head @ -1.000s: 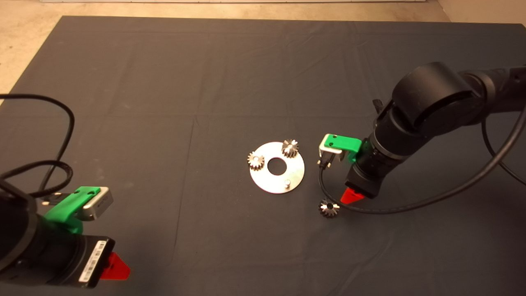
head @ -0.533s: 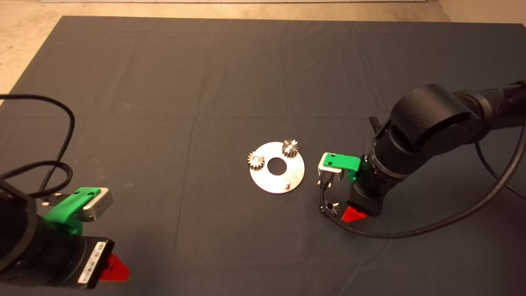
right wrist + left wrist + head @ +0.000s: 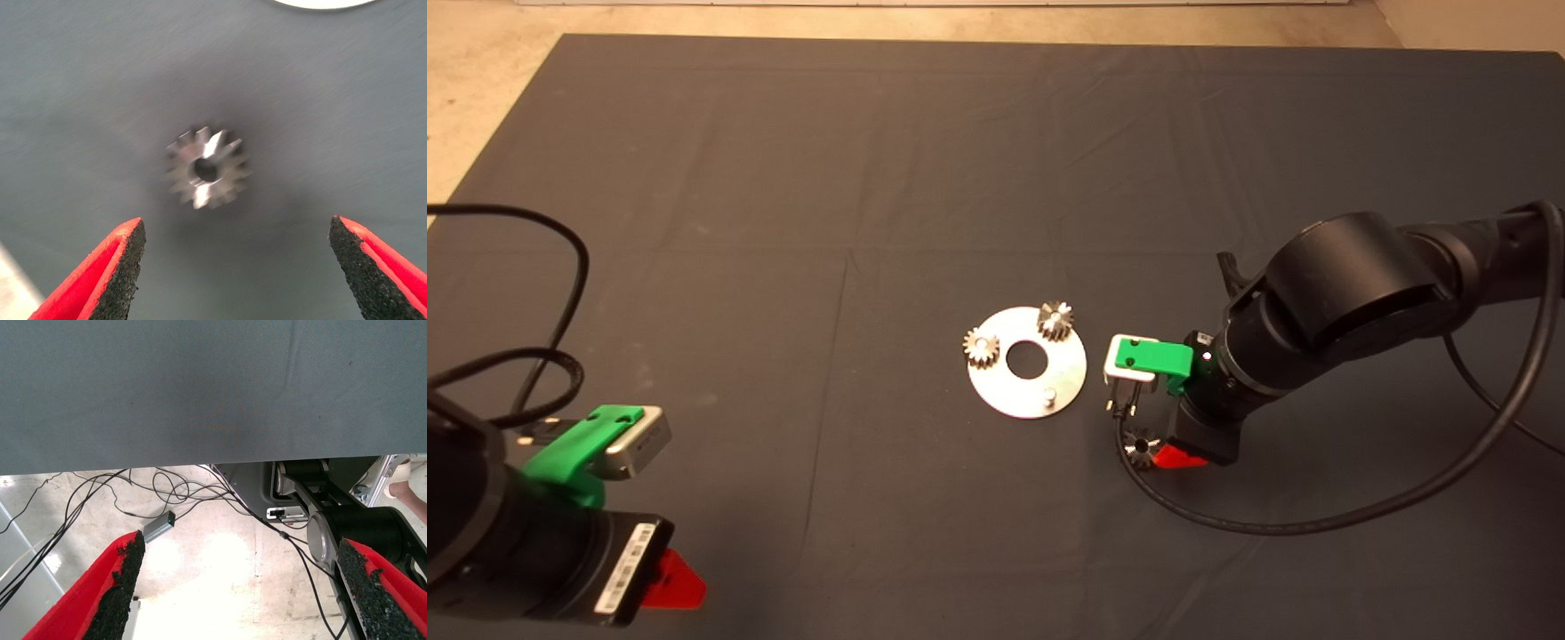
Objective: Install three planetary gears onto the carrier pins
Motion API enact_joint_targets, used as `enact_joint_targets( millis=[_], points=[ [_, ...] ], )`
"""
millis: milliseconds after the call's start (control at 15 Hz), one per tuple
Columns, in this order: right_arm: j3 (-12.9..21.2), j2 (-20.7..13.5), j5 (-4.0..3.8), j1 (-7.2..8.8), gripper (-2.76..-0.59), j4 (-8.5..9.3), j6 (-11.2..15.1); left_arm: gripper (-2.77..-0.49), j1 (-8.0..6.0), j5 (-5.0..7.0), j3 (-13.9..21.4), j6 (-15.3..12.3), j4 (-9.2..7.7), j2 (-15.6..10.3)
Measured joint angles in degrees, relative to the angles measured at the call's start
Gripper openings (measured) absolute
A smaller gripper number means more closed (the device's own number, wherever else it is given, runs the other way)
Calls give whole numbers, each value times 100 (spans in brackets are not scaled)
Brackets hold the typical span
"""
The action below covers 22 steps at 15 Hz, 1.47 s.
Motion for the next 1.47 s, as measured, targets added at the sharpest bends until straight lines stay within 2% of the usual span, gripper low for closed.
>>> enact_joint_targets(
  millis=[133,333,600,867,1000,1133,1333,1467],
  points=[
    [33,-11,2,-64,-133,-229,-105,-122,0,2,0,2,0,-33],
    [121,-16,-2,-122,-133,-405,-190,-122,0,0,0,2,-2,-44],
    [389,-16,0,-180,-133,-476,-271,-122,0,0,0,3,-7,-68],
    [548,-13,2,-226,-133,-495,-290,-122,0,1,0,71,-15,-219],
    [599,-15,0,-331,-133,-559,-293,-122,0,2,0,110,-18,-251],
    [623,-15,-4,-427,-133,-693,-293,-122,0,0,0,132,-18,-251],
    [629,-13,-2,-508,-133,-1071,-295,-122,0,2,0,149,-18,-267],
    [631,-13,0,-569,-133,-1195,-297,-122,0,0,0,153,-18,-267]
  ],
)
